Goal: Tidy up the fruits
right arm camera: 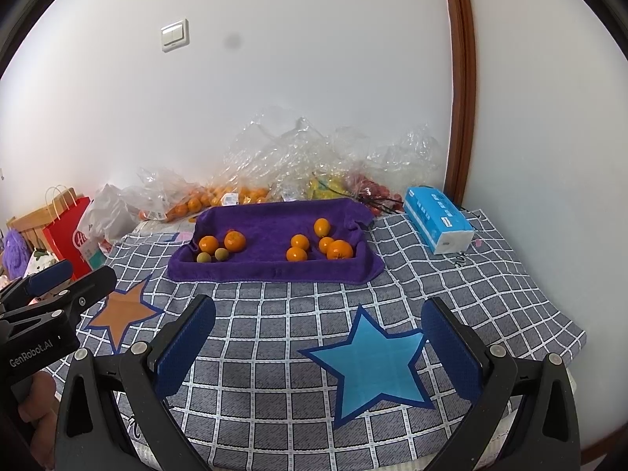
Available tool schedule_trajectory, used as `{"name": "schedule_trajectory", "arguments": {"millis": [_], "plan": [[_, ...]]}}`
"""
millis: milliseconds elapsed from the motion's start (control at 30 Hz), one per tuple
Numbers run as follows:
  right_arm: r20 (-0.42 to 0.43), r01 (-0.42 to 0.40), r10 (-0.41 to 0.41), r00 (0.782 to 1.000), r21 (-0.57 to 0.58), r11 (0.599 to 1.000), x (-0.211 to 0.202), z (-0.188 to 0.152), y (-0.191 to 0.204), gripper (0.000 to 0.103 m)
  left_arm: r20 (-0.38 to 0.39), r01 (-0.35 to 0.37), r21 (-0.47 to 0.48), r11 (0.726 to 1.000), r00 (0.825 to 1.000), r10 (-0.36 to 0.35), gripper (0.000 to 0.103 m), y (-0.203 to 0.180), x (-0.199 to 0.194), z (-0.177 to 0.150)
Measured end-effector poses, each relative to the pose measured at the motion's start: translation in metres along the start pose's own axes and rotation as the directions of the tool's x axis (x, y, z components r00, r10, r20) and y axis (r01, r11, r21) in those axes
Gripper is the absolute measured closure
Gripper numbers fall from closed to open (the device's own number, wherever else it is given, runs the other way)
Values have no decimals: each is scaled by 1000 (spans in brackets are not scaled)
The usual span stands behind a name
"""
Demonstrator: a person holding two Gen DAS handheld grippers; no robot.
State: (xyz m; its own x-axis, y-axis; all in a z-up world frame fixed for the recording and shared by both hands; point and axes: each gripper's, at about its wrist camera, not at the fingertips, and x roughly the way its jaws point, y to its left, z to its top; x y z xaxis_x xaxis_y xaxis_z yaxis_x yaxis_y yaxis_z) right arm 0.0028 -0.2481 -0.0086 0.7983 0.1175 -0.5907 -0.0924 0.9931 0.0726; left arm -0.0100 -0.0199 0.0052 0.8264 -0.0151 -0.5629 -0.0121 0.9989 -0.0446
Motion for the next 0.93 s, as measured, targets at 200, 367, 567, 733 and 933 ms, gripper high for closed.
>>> {"name": "schedule_trajectory", "arguments": {"millis": [200,367,567,733,933], "plan": [[1,0,0,1000,-1,1000,0,0,0,0,0,-2,-1,1000,1000,2,18,0,-1,1],[2,2,-2,1000,-2,1000,-1,0,0,0,1,0,0,1000,1000,0,18,0,-1,0],[5,1,-1,1000,-2,1000,-1,2,-2,0,3,-2,-1,1000,1000,2,18,0,-2,2],[6,1,-1,1000,-5,1000,-1,3,-3,0,4,-2,-1,1000,1000,2,18,-1,-2,3],[6,0,0,1000,-4,1000,0,3,-2,0,6,-8,1,1000,1000,8,18,-1,-3,4]]}}
